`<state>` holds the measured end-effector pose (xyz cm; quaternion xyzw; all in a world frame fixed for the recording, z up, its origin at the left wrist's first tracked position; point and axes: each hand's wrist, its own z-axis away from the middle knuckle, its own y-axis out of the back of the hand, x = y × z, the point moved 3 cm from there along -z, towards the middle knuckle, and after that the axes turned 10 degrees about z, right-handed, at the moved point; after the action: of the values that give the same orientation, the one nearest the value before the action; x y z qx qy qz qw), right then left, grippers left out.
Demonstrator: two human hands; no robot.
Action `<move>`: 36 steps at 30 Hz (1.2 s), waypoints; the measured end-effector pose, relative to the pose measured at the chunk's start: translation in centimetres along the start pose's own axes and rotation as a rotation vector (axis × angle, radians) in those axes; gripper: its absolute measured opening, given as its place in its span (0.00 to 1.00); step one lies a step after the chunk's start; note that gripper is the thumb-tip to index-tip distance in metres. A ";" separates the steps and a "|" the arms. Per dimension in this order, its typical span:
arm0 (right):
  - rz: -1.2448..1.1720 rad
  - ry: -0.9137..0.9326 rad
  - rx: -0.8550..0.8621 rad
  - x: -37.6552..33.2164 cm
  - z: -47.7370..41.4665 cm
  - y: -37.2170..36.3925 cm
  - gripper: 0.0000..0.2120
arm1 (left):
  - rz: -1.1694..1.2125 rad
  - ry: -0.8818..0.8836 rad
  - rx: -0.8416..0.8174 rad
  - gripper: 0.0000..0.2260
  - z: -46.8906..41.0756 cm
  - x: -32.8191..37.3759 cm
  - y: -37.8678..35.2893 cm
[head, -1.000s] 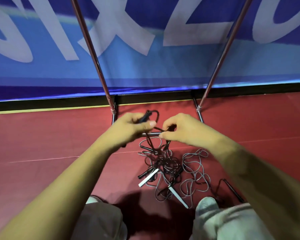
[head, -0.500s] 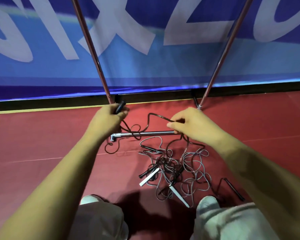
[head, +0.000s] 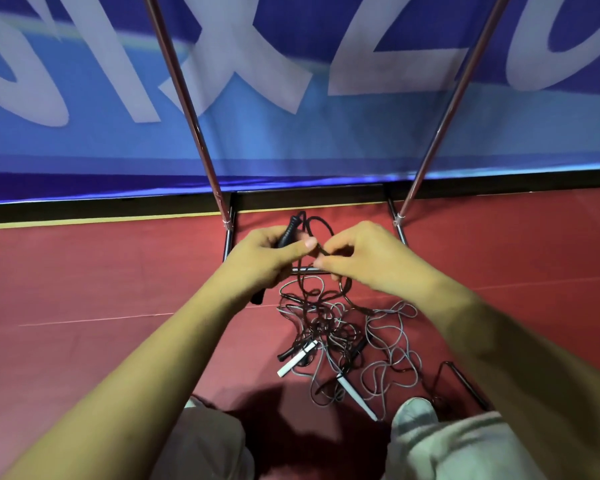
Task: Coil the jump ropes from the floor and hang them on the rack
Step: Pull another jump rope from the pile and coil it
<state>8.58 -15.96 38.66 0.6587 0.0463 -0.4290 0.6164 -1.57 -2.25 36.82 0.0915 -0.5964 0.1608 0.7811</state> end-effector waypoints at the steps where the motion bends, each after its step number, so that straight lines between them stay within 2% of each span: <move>1: 0.006 0.002 -0.022 0.0 0.1 -0.1 0.12 | 0.058 0.025 0.028 0.04 -0.1 -0.2 -0.3; 5: 0.090 -0.035 -0.109 1.0 0.0 -0.7 0.07 | 0.276 0.030 0.162 0.11 -0.2 -0.7 -1.2; 9: 0.213 -0.126 -0.164 3.6 -0.5 -0.6 0.07 | 0.452 -0.062 0.295 0.02 -1.1 0.6 1.3; 10: 0.272 -0.156 -0.191 4.5 -0.5 -0.6 0.07 | 0.524 -0.083 0.329 0.03 -1.2 1.0 2.4; 13: 0.330 -0.275 -0.344 7.3 -0.1 -1.0 0.11 | 0.662 -0.081 0.410 0.16 -1.4 1.4 5.4; 15: 0.270 -0.289 -0.329 7.9 0.0 -1.2 0.13 | 0.477 -0.019 0.415 0.12 -1.0 1.2 6.7; 16: 0.226 -0.281 -0.253 7.7 -0.2 -1.0 0.13 | 0.256 0.031 0.414 0.09 -0.7 1.0 7.1; 18: 0.144 -0.248 -0.062 6.6 -0.7 -0.2 0.10 | -0.356 0.184 0.342 0.11 -0.3 0.4 7.3; 19: 0.107 -0.239 0.002 6.0 -1.0 0.0 0.09 | -0.580 0.238 0.270 0.12 -0.1 -0.1 6.9; 20: 0.096 -0.237 0.034 5.5 -1.1 0.1 0.08 | -0.691 0.248 0.231 0.12 -0.1 -0.4 6.5; 22: 0.149 -0.228 0.026 4.6 -1.3 0.0 0.08 | -0.634 0.148 0.253 0.12 -0.4 -0.5 5.8; 25: 0.205 -0.178 -0.027 3.3 -1.0 -0.5 0.09 | -0.295 -0.030 0.285 0.12 -0.5 0.2 4.7; 27: 0.198 -0.111 -0.042 2.1 -0.7 -0.8 0.09 | -0.154 -0.044 0.210 0.08 -0.3 0.7 3.4; 29: 0.149 -0.049 -0.047 0.7 -0.3 -1.0 0.07 | -0.135 -0.010 0.053 0.08 0.0 0.5 1.5; 32: 0.052 -0.032 -0.026 -0.1 -0.2 -0.6 0.07 | -0.235 0.074 -0.174 0.06 0.4 0.0 -0.1; 34: 0.011 -0.069 -0.030 0.1 -0.2 -0.2 0.08 | -0.235 0.085 -0.181 0.07 0.1 -0.3 0.0; 36: 0.068 -0.109 -0.091 0.8 -0.2 -0.2 0.10 | -0.207 0.060 -0.067 0.08 -0.3 -0.4 0.7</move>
<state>9.03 -16.07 37.97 0.6071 0.0099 -0.4405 0.6612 -1.61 -1.58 36.32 0.1216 -0.5652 0.0622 0.8136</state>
